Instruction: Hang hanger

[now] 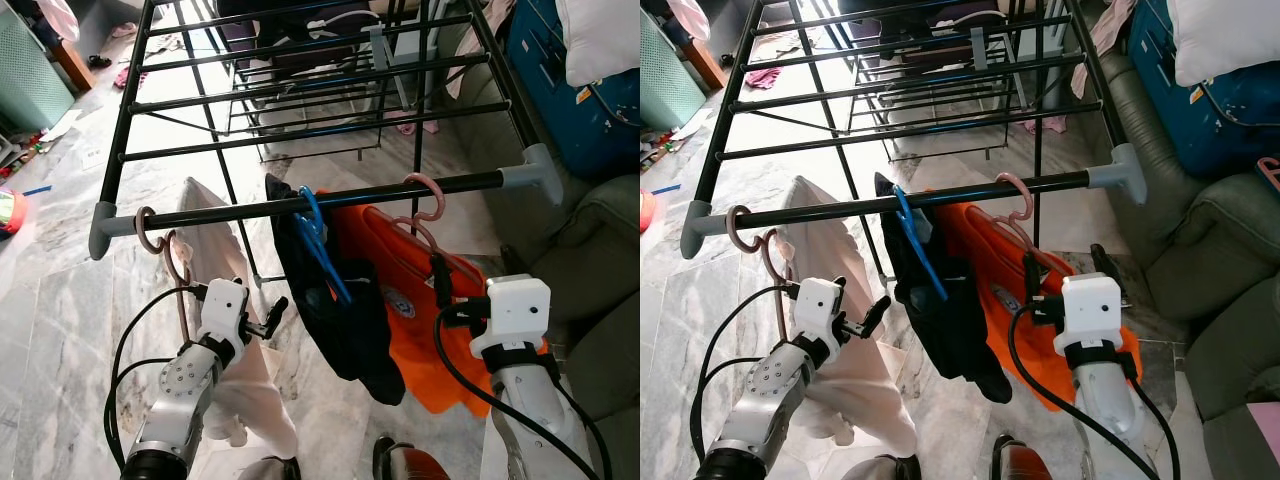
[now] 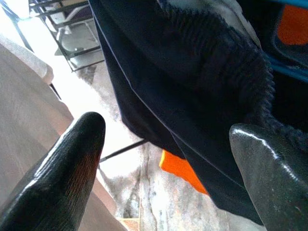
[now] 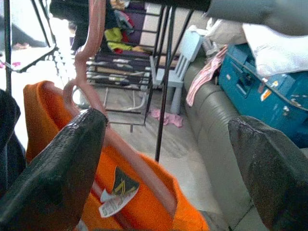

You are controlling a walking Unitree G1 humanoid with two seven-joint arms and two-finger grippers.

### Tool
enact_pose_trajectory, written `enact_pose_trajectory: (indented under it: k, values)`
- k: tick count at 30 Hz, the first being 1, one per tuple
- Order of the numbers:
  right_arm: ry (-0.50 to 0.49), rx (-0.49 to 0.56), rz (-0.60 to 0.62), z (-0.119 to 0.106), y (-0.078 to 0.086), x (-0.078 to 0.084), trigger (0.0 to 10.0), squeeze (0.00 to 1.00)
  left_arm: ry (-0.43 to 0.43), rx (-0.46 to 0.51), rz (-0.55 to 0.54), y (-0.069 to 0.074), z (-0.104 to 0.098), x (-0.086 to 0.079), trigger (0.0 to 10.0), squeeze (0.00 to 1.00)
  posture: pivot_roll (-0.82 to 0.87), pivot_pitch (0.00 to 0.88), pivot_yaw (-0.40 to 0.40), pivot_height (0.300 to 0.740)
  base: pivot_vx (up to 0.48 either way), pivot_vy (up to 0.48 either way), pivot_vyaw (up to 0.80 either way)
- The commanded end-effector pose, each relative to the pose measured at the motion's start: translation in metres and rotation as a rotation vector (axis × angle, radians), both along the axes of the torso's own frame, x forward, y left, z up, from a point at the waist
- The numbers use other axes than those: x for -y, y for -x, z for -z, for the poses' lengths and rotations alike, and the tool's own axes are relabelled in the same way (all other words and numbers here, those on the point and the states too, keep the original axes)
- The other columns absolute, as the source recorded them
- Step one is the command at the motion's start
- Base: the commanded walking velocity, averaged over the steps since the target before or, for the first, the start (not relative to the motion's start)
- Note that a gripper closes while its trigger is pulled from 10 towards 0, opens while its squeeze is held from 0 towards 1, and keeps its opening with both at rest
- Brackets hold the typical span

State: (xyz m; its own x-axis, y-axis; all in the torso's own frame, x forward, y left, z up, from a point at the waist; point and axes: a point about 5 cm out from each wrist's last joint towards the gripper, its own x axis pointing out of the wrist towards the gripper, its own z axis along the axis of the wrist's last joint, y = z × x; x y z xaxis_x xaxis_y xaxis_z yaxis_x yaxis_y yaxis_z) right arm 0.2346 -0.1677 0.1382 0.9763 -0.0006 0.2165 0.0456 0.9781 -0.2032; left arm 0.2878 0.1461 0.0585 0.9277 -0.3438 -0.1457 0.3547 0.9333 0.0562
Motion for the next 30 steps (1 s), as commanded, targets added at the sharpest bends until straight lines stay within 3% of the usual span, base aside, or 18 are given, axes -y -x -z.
enact_pose_trajectory:
  k: [1,4,8,20,30]
  values:
    - [-0.036,0.019,-0.007,-0.007,0.006,-0.006,10.0,0.00,-0.007,0.028,-0.022,0.001,-0.009,-0.007,10.0,0.00,-0.13,0.197,0.124,0.740,0.000,0.000,0.00]
    - [-0.052,0.010,-0.040,-0.006,0.011,-0.011,10.0,0.00,-0.006,0.058,-0.031,0.001,-0.017,-0.010,10.0,0.00,-0.12,0.194,0.118,0.740,0.000,0.000,0.00]
    - [-0.035,-0.040,-0.154,0.006,0.014,-0.023,10.0,0.00,-0.018,0.042,-0.044,0.002,-0.012,-0.012,10.0,0.00,-0.12,0.187,0.111,0.740,0.000,0.000,0.00]
    - [-0.037,-0.036,-0.132,0.005,0.008,-0.019,10.0,0.00,-0.020,0.038,-0.057,0.002,-0.012,-0.007,10.0,0.00,-0.12,0.174,0.105,0.740,0.000,0.000,0.00]
    - [-0.023,-0.032,-0.128,0.004,0.002,-0.017,10.0,0.00,-0.022,0.036,-0.070,0.001,-0.010,-0.005,10.0,0.00,-0.11,0.165,0.091,0.740,-0.284,0.000,0.00]
